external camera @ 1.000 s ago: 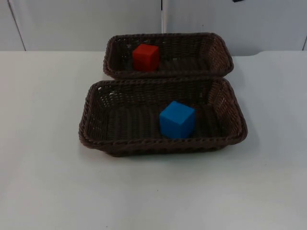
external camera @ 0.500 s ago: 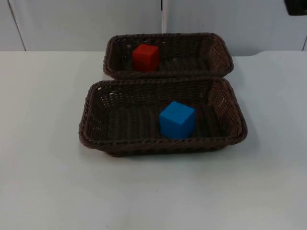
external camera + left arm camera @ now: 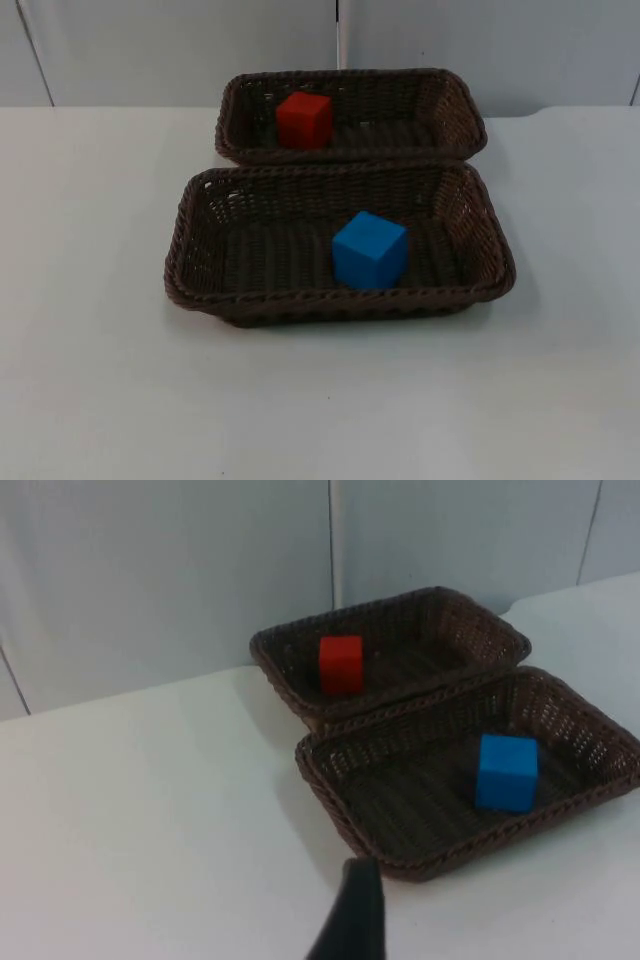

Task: Pick up one cube with the left hand and place it into the upper basket. Pick up one cube with the right hand and place it into the lower basket.

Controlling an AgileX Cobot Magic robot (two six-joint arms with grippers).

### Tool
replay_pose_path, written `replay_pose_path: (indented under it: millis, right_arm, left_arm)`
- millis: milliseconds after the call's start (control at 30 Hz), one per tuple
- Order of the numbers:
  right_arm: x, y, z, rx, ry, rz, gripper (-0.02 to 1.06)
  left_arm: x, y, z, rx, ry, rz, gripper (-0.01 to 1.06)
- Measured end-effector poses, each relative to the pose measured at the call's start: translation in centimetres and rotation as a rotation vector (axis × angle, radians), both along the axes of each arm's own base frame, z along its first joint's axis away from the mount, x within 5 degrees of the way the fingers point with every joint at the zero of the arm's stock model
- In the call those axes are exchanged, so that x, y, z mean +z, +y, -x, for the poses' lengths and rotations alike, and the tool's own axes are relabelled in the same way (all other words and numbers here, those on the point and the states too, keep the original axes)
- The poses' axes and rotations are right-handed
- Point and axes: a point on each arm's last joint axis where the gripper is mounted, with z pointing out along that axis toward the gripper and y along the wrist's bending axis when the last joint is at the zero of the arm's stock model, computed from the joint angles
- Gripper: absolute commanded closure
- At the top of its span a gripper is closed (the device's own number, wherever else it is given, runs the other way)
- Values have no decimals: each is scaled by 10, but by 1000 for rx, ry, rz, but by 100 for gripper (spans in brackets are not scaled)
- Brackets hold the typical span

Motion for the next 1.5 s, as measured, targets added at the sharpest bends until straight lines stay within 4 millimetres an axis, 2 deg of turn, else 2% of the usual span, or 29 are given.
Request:
replay_pose_path:
  millis: [400, 800, 1033, 1167, 1500]
  right_arm:
    - [5, -28, 44, 23, -65, -43, 19]
    - [5, -48, 78, 50, -76, -55, 19]
    - [3, -56, 91, 54, -76, -72, 19]
    - [0, -63, 102, 61, -74, -72, 19]
    - [-11, -77, 122, 48, -47, -52, 19]
  left_arm:
    - [-12, 15, 12, 131, 68, -16, 32]
    - [-20, 15, 9, 139, 100, -29, 32]
    - [-23, 15, 9, 139, 118, -35, 32]
    - [-33, 14, 8, 139, 182, -56, 32]
    - [-33, 14, 8, 139, 181, -56, 32]
